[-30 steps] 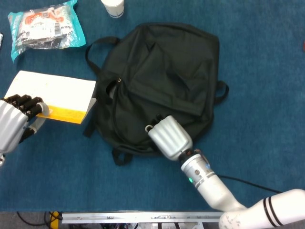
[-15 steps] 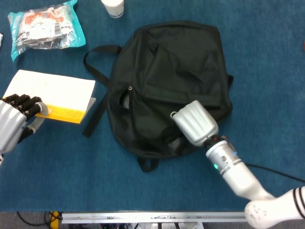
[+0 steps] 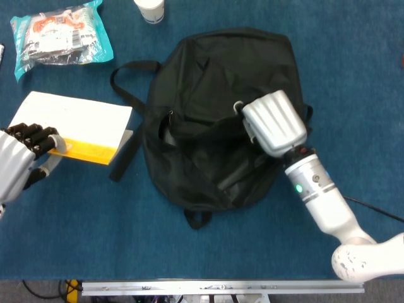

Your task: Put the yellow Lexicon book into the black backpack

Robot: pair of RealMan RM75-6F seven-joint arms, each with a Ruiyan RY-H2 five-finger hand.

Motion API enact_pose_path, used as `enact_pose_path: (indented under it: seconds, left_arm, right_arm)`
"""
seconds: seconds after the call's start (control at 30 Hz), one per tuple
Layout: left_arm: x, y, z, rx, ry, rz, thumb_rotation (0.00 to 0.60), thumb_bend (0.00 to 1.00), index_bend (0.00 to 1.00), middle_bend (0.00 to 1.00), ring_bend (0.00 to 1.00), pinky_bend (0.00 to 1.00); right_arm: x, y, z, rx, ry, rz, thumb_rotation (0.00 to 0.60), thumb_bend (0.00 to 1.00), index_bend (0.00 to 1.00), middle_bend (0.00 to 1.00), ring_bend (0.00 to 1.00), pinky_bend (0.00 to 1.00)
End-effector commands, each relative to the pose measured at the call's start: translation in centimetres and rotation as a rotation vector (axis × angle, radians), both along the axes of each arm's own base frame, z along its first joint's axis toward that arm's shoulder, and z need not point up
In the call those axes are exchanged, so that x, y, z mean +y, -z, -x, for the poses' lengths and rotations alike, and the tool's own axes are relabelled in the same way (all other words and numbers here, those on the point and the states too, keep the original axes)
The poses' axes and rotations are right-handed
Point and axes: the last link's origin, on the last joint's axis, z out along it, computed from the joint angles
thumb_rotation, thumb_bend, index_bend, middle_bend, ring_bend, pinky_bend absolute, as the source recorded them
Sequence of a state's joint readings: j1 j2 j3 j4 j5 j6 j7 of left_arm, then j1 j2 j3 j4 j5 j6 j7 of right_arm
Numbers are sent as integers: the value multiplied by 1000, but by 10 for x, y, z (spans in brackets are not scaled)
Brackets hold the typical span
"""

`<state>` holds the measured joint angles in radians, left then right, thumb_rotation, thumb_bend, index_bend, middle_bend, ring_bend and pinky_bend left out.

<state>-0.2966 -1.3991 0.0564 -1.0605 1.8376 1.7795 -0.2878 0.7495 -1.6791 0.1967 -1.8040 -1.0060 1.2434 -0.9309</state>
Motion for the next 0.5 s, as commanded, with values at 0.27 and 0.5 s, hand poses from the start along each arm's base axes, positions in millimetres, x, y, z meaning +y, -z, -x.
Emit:
enact_pose_path:
  seconds: [0.27,0.5]
  left_arm:
    - [-8,0,-17,-60,58,70,600,310,594,624,619,759]
    - [-7,5,-39,-117,105,141,600,309,596,628,623,759]
  right_arm:
    - [-11,-19,2,-43,39,57,600,620,814,734,658,896]
    - [-12,-16,-15,-83,36,51,600,620,814,734,658,896]
